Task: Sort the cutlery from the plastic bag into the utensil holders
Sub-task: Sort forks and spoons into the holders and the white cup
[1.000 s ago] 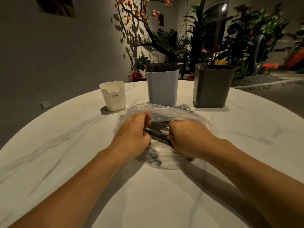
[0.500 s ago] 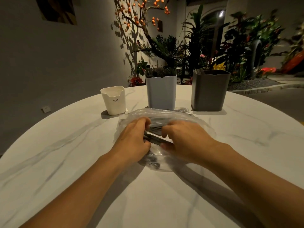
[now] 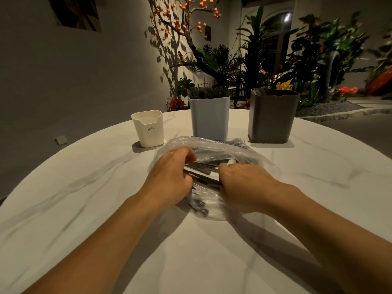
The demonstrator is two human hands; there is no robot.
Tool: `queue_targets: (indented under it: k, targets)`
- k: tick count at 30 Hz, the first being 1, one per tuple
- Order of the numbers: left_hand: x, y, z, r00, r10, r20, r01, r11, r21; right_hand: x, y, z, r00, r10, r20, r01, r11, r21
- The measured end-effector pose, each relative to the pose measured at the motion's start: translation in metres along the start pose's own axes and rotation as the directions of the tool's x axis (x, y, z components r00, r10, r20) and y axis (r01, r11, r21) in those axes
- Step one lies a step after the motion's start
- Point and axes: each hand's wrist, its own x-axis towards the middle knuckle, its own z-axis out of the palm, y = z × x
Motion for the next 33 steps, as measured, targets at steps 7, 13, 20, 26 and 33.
queue_targets:
  k: [7, 13, 20, 26, 33]
  targets:
    - [0.001, -0.004, 0.007, 0.996, 0.049, 0.073, -0.051, 0.998, 0.031, 0.006, 0.005, 0.002, 0.997, 0.079, 0.000, -0.077, 0.979, 0.187]
    - [0.000, -0.010, 0.011, 0.990, 0.047, 0.136, -0.056, 0.996, 0.062, 0.006, 0.005, -0.001, 0.998, 0.058, 0.012, -0.059, 0.990, 0.129]
    - [-0.002, -0.007, 0.009, 0.995, 0.082, 0.059, -0.086, 0.994, 0.071, 0.008, 0.006, 0.007, 0.998, 0.035, -0.058, -0.032, 0.998, 0.044]
    - [-0.002, -0.007, 0.009, 0.994, 0.099, 0.056, -0.103, 0.991, 0.086, 0.007, 0.004, 0.008, 0.999, 0.013, -0.036, -0.012, 0.999, 0.034]
    - [-0.001, -0.008, 0.009, 0.992, 0.109, 0.063, -0.113, 0.991, 0.073, 0.009, 0.003, 0.011, 1.000, 0.007, -0.031, -0.007, 1.000, 0.002]
